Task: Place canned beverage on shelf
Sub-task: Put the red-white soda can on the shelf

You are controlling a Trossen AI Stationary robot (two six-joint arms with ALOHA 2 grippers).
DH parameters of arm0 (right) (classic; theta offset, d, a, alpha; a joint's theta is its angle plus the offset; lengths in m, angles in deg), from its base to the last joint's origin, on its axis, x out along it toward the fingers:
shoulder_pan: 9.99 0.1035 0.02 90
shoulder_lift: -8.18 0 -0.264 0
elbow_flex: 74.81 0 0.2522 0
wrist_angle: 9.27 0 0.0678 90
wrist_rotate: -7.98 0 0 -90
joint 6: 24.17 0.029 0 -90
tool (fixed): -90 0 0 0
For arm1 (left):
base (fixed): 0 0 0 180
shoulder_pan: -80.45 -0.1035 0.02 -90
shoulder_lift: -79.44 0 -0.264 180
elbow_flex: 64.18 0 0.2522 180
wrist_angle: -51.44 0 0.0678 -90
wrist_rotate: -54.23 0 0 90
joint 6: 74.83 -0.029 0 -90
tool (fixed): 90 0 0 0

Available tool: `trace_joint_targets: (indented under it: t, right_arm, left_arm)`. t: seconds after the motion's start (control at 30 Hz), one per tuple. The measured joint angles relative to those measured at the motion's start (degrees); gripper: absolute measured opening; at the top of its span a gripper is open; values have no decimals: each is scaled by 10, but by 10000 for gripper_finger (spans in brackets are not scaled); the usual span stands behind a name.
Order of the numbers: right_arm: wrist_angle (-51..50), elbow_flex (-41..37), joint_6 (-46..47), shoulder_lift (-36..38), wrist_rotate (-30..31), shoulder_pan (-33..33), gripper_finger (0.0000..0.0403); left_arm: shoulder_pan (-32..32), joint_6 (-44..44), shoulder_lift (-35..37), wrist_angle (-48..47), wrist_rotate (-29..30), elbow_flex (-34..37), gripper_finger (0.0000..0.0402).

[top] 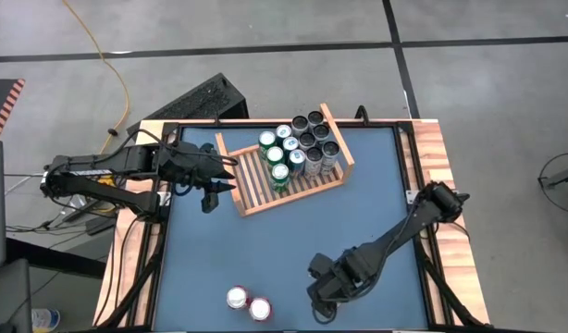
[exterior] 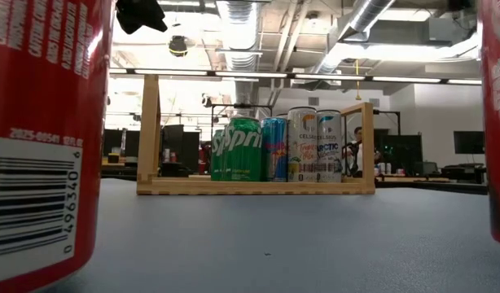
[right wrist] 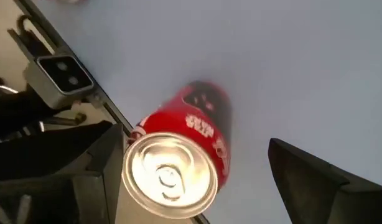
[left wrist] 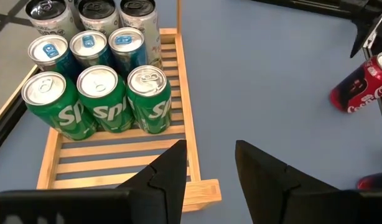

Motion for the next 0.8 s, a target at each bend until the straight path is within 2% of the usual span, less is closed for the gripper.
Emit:
trace_joint_targets:
  t: [0.3, 0.8]
  right_arm:
    - [-76, 58, 28, 2, 24, 23, 311]
    - [-64, 57, 32, -21, 32, 30, 311]
  left_arm:
    - [0, 0, 0, -12, 0, 0, 123]
    - [0, 0, 0, -22, 0, 0, 123]
